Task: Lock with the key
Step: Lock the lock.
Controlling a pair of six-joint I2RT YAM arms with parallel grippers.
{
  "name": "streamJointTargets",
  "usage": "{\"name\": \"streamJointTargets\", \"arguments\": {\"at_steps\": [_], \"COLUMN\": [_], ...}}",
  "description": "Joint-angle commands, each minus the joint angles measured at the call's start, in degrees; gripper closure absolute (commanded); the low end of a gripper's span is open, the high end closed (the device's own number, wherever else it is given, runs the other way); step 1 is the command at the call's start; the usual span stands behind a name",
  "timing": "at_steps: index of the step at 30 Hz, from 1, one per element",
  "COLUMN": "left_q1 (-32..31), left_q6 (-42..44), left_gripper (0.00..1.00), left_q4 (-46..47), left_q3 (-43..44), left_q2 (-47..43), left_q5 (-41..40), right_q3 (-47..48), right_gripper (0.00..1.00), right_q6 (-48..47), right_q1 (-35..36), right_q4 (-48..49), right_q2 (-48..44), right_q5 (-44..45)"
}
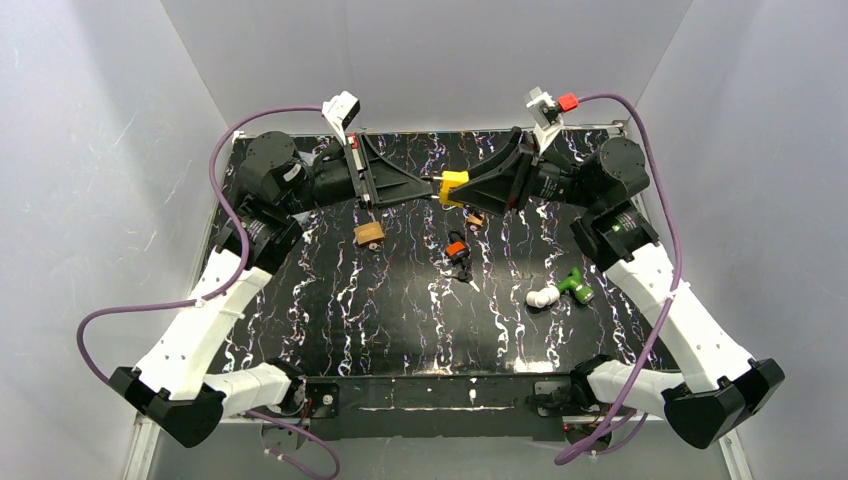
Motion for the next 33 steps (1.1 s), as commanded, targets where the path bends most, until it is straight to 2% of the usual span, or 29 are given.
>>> {"name": "streamJointTargets", "arguments": {"at_steps": [1,3,4,5,9,11,20,33], "left_q1": [-0.1,-0.07,-0.06,-0.06,-0.06,-0.06,-0.06,-0.06], "left_q6": [1.57,5.0,7.38,9.98,18.29,21.06,26.29,27.84], "left_gripper": [1.0,1.0,1.0,1.0,0.75,0.69,0.68,0.71], "left_q4": [1.96,-2.0,-4.96,-8.32,-17.64,-20.38,-22.77,-21.7], "left_q3": [1.3,2.11,2.83,3.58,3.72,3.48,2.6,2.85], "left_q2": [-0.75,-0.69,-0.67,-0.72,-2.42,-3.13,-3.88,-3.47], "left_q5": [-0.09,0.62,1.02,1.22,0.13,0.07,1.7,3.18], "right_q3": [2.59,2.4,2.07,1.54,-1.58,-3.14,-5.81,-6.01], "right_gripper": [0.75,0.94,0.98,0.99,0.99,0.99,0.99,0.99], "right_q6": [-0.08,0.22,0.61,1.17,4.14,5.54,8.69,7.92], "right_q1": [0.76,0.75,0.76,0.75,0.79,0.77,0.89,1.53], "right_q4": [-0.46,-1.52,-1.83,-1.95,-1.54,-0.96,-0.19,-2.38], "right_q2": [-0.43,-0.72,-0.99,-1.39,-3.39,-4.45,-5.68,-4.5], "right_q5": [0.48,0.99,1.09,1.11,0.66,0.17,-0.89,-1.11]}}
